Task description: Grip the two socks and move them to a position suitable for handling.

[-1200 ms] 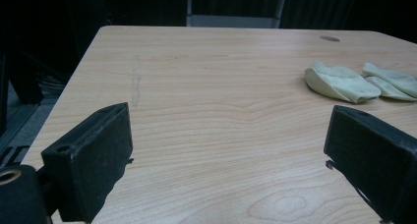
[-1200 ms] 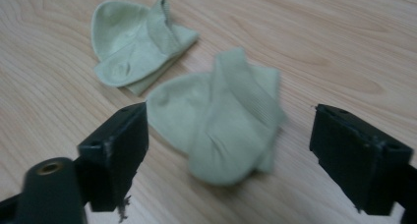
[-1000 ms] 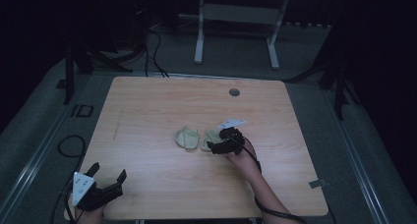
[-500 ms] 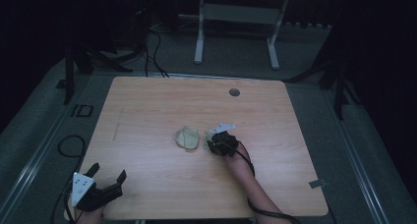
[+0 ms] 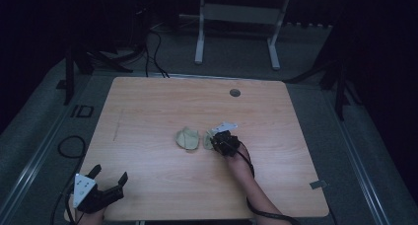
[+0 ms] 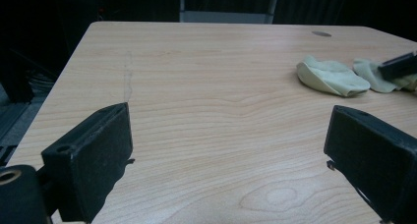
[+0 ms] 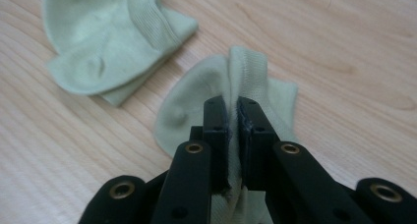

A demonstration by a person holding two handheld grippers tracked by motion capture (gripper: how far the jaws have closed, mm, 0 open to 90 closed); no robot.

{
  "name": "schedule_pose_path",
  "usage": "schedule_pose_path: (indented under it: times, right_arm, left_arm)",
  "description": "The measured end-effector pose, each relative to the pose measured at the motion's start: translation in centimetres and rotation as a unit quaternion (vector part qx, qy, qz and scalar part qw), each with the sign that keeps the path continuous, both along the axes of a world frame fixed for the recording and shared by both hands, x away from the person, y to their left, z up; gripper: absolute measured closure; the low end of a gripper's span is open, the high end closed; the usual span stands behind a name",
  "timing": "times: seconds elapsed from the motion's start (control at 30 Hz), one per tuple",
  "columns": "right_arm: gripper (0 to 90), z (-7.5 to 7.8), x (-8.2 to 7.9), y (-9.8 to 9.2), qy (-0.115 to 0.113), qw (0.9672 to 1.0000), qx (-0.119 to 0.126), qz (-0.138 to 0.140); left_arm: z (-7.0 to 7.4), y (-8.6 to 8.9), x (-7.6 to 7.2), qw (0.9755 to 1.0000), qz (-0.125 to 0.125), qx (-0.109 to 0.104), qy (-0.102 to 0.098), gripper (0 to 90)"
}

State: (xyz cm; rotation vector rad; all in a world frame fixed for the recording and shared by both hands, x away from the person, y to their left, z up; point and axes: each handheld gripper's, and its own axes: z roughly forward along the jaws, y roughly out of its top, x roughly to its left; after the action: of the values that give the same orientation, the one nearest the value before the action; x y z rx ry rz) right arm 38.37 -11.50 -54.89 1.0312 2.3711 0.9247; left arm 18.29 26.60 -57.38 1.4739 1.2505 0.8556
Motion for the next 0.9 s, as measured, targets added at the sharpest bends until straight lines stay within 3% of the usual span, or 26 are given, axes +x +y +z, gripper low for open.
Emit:
schedule_pose_path:
  times: [0.4, 0.87, 0.9]
  right_arm:
    - [83.8, 4.7, -2.9, -1.0, -0.028, 0.9989, 0.029, 0.022]
    - [83.7, 6.2, -7.9, -2.3, -0.031, 0.9971, 0.053, 0.046]
    - [83.8, 6.3, -9.0, -2.4, -0.034, 0.9968, 0.055, 0.047]
  left_arm:
    - [0.0, 0.0, -0.1, 1.0000, -0.002, -0.002, 0.002, 4.3]
    - [0.0, -0.1, 0.1, 1.0000, -0.001, 0.004, 0.005, 4.3]
    - [0.0, -0.2, 0.1, 1.0000, -0.001, 0.004, 0.005, 4.4]
